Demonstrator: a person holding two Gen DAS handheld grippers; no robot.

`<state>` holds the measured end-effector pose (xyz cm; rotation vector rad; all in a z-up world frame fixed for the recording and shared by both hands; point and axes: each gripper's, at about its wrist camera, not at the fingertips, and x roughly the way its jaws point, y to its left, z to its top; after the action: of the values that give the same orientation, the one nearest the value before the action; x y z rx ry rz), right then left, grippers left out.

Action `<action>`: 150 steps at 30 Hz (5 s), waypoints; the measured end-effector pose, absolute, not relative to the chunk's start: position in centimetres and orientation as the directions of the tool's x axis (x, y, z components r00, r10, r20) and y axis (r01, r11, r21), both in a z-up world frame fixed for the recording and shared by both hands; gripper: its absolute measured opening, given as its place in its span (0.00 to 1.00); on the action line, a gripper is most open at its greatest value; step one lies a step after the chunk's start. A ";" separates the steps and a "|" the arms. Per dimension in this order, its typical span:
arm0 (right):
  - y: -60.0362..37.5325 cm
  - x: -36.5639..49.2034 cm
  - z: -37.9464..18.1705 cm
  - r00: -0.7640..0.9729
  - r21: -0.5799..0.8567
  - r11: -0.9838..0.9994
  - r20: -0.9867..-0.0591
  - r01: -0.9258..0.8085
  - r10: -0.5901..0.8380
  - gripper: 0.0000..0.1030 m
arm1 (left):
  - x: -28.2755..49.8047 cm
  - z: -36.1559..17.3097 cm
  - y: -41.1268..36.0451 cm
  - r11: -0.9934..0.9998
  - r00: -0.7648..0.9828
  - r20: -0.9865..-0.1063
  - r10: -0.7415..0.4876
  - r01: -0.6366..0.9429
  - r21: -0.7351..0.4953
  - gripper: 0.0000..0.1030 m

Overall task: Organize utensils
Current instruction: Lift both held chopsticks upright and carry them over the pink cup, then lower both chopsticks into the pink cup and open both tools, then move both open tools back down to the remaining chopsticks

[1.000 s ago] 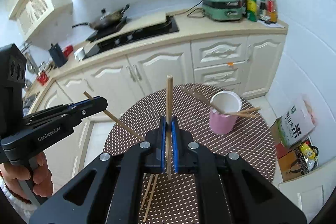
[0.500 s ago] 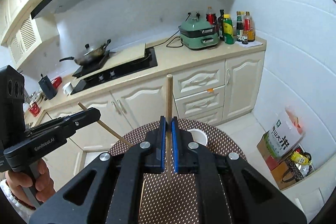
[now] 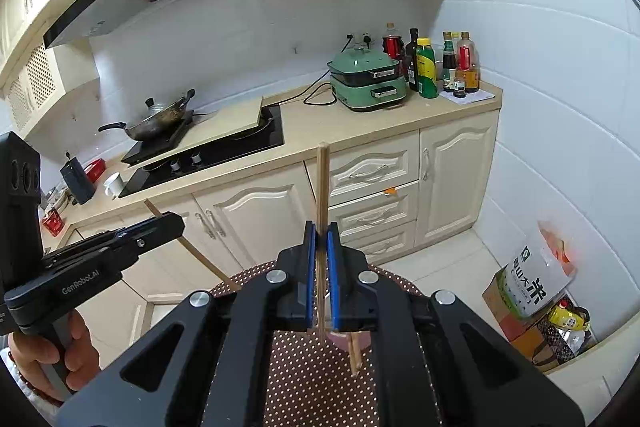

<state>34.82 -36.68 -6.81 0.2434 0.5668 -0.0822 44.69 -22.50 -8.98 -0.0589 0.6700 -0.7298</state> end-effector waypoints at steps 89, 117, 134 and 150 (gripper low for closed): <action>-33.0 34.0 -12.1 0.750 0.204 0.967 -0.661 0.150 0.024 0.28 | 42.5 -14.1 -21.8 0.842 0.546 -0.696 -0.467 0.516 -0.161 0.11; -21.6 28.6 -13.7 0.716 0.198 0.980 -0.681 -0.023 0.154 0.33 | 36.7 -16.8 -6.5 0.927 0.603 -0.708 -0.367 0.298 -0.227 0.66; -19.8 32.3 -25.1 0.453 0.194 0.979 -0.869 -0.061 0.201 0.33 | 39.1 -31.4 -8.6 0.934 0.294 -0.913 -0.283 0.299 -0.193 0.66; -20.6 35.7 -30.9 0.278 0.242 0.968 -0.928 -0.060 0.249 0.32 | 42.3 -39.8 -12.5 0.934 0.153 -0.980 -0.126 0.352 -0.065 0.66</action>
<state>35.66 -20.64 -30.86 0.1714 1.2741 0.2087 42.30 -12.51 -39.79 0.1953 1.3773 -0.3465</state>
